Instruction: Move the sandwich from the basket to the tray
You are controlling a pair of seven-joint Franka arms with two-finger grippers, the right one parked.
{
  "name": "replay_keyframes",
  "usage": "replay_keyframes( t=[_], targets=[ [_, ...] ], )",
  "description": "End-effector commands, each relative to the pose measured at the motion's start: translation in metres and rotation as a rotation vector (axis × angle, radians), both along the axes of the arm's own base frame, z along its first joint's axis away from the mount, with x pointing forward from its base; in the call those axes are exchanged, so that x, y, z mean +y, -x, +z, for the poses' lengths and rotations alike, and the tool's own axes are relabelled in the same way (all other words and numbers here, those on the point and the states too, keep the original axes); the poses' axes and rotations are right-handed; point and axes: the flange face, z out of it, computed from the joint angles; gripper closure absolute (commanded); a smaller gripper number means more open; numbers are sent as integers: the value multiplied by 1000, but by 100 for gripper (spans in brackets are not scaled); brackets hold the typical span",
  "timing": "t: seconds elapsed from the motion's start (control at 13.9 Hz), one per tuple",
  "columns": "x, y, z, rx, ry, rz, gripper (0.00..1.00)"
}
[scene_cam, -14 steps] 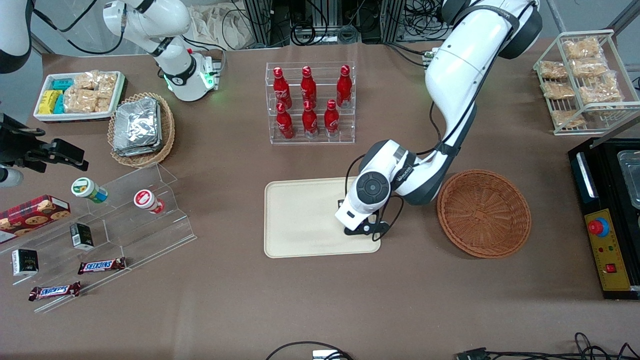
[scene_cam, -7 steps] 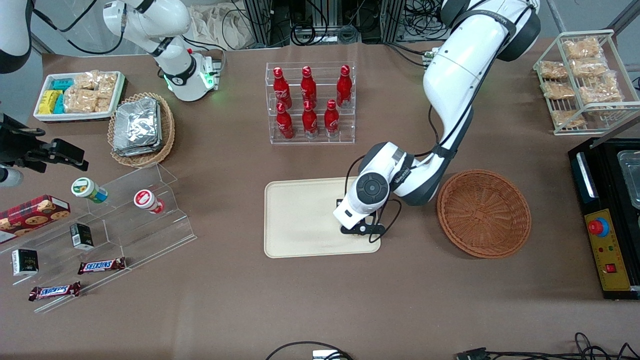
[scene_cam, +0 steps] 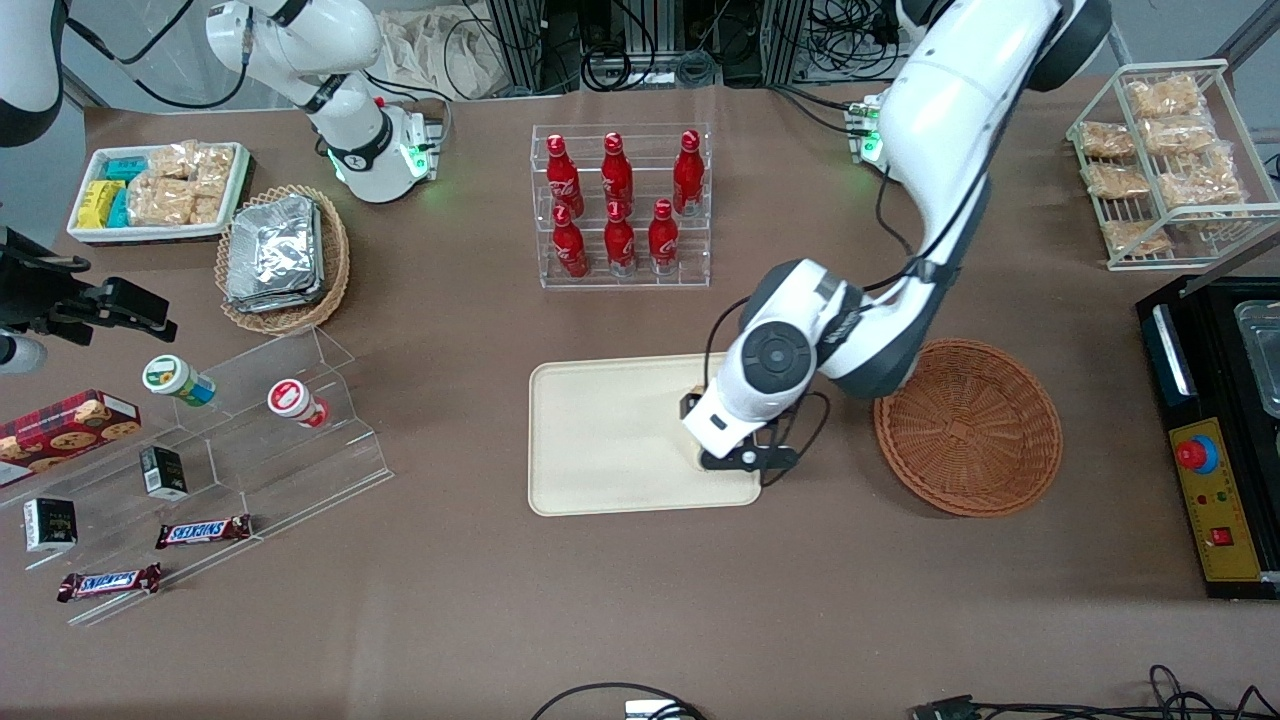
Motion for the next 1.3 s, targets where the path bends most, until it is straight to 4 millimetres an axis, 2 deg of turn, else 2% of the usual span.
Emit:
replay_keyframes(
  t=[0.0,0.07,0.29,0.36,0.51,0.79,0.87,1.01,1.23],
  targets=[
    [53,15,38,12,-12,-36,0],
    [77,22,47,0,-19,-39,0],
    [130,57,70,-25,-43,-81,0],
    [154,61,78,-31,-48,-96,0],
    [204,56,95,-17,-56,-96,0],
    [298,21,147,-5,-47,-6,0],
    [319,13,154,-11,-44,27,0],
    [346,1,175,-45,-40,69,0],
    [348,-1,181,-44,-39,73,0]
  ],
)
